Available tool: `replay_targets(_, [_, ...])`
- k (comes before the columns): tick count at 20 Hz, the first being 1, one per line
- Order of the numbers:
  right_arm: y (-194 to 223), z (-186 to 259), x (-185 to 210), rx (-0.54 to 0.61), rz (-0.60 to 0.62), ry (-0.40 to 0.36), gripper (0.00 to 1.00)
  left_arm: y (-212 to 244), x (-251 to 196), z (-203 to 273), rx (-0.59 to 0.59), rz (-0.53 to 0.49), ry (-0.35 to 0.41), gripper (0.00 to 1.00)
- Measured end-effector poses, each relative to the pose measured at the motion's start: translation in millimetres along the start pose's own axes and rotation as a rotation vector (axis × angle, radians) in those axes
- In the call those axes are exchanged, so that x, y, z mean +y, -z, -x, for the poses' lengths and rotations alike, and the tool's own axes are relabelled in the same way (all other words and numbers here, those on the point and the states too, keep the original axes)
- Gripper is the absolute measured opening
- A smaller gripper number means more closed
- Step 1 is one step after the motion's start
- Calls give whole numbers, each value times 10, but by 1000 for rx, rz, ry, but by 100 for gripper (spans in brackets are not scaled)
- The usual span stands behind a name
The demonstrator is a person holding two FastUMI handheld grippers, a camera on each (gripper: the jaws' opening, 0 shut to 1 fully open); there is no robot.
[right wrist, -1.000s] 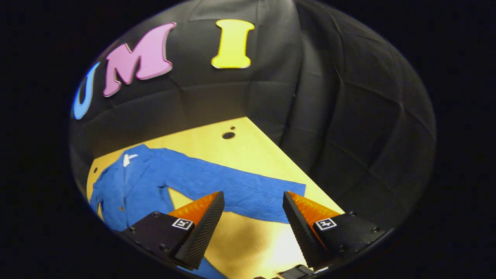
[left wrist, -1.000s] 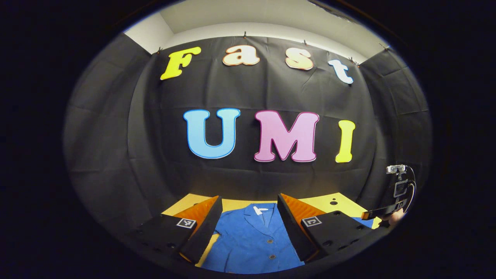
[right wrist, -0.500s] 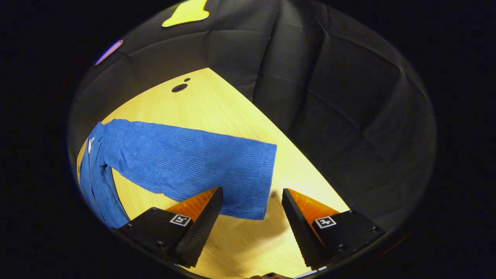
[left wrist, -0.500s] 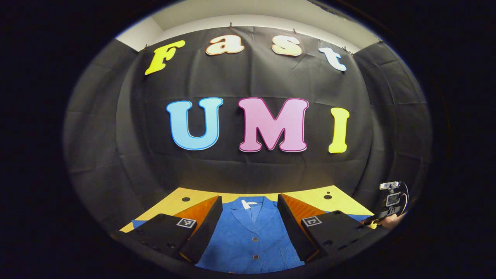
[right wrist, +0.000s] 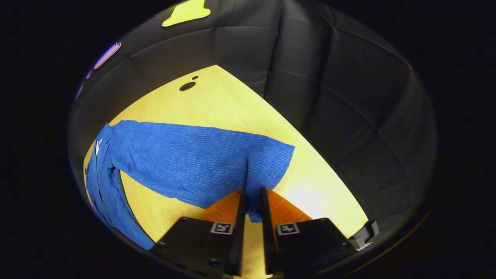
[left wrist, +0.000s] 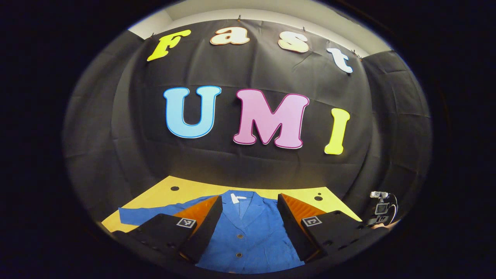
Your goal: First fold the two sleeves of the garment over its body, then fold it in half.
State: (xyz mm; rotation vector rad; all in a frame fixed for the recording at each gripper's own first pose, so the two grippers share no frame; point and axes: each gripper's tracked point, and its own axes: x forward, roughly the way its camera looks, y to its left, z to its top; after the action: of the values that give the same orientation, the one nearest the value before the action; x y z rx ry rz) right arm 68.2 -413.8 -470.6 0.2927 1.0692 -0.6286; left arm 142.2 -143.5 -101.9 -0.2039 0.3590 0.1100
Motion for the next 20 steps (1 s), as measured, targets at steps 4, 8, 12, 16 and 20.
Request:
replay_targets(4, [-15,63,137,-8,12,-75,5,134,271,121,53,29,-43,82])
replay_targets(8, [-403,249,539,-95,-35,-137,5,136,670,319,69,31,-99,83])
replay_targets(12, [-752,795,1336,-180,30,-270,5,121,1110,512,47,31,-162,82])
replay_targets(16, [-744,1169,2602,-171,94,-479,5,195,1520,758,46,73,-207,82])
replay_targets(20, [-376,1412,3793,-120,203,-638,4,264,2009,1028,34,88,-315,83])
